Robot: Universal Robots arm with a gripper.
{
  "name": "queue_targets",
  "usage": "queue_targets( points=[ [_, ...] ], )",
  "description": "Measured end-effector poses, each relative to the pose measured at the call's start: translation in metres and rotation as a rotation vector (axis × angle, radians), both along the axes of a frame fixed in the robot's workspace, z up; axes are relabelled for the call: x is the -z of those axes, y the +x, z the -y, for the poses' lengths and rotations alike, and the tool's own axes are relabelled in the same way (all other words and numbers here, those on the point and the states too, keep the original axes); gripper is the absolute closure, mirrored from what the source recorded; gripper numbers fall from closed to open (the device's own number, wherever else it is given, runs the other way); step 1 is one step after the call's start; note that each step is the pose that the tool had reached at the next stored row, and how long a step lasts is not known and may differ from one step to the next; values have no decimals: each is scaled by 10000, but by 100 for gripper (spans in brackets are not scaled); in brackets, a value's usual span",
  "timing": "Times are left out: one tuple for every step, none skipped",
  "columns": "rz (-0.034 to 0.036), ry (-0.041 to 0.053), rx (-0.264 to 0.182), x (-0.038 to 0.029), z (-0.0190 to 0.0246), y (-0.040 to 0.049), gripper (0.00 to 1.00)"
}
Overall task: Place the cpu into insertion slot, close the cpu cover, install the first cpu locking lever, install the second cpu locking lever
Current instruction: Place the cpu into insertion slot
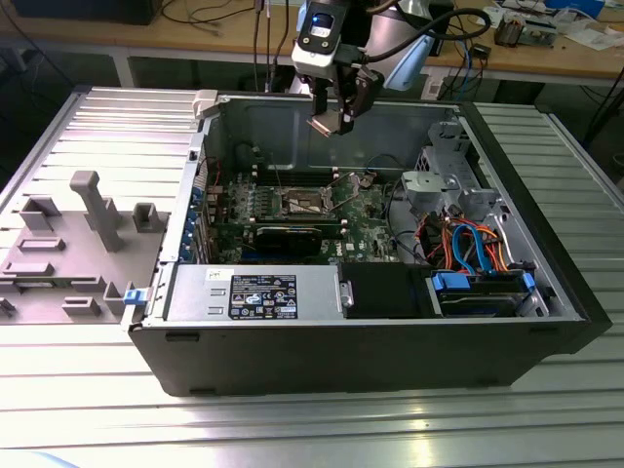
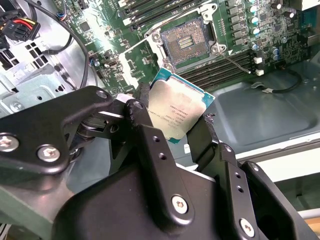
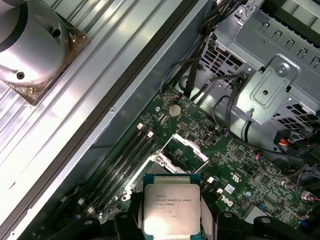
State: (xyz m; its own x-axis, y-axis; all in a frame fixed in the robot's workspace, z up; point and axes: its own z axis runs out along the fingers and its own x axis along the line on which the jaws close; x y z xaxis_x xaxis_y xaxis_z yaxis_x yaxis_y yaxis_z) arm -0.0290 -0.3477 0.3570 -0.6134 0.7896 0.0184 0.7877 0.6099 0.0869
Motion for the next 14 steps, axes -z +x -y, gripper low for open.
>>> queue_targets(
  points=[
    [0,0,11,0,0,0,46],
    [0,0,25,0,0,0,46],
    [0,-1,37,0,0,0,46],
    [0,0,50,0,0,0,46],
    [0,0,62,1,0,0,46],
    [0,0,77,1,0,0,46],
    [0,0,87,1,0,0,46],
    [0,0,106,1,0,0,46],
    [0,0,116,1,0,0,46],
    [0,0,127,1,0,0,46],
    [0,0,151,1,0,0,46],
    [0,0,173,1,0,0,46],
    [0,0,189,1,0,0,46],
    [0,0,201,2,0,0,46]
  ],
)
